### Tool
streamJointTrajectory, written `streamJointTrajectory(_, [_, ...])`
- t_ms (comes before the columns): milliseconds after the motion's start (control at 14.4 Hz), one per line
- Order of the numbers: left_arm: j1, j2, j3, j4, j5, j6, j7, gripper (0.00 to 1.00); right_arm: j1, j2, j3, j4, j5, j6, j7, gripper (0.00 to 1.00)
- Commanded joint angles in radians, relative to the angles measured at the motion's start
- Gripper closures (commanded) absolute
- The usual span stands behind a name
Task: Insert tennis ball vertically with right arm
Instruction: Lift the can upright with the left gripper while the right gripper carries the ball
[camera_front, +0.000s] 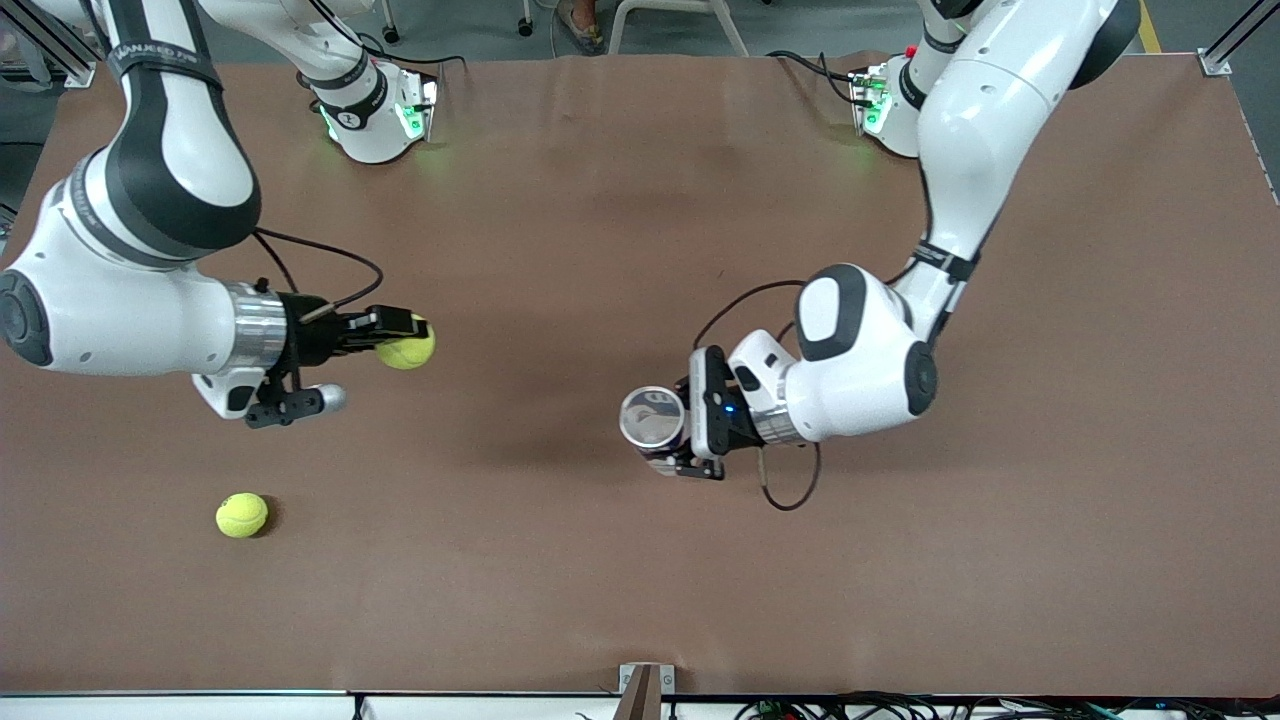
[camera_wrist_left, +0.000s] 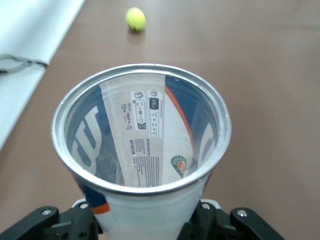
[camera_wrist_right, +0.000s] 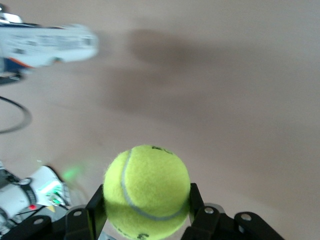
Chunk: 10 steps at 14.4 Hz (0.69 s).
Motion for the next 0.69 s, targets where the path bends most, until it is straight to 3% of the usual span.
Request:
streamJointTrajectory(0, [-0.040,0.002,-0.002,-0.018,-0.069,0.060,0.042,0.40,0.033,-0.014,-0.007,-0.006,0.103,0.084,0.010,0.54])
streamJointTrajectory(139, [-0.057,0.002,-0.011,-0.061,-0.102,0.102,0.045,0.40,0.080,-0.012,-0.008,-0.006,0.157,0.139,0.065,0.55])
streamJointTrajectory(624, [-0.132,0.034,-0.014,-0.117,-0.248,0.216,0.153,0.34,0.159,0.026,-0.008,-0.006,0.162,0.288,0.147,0.55])
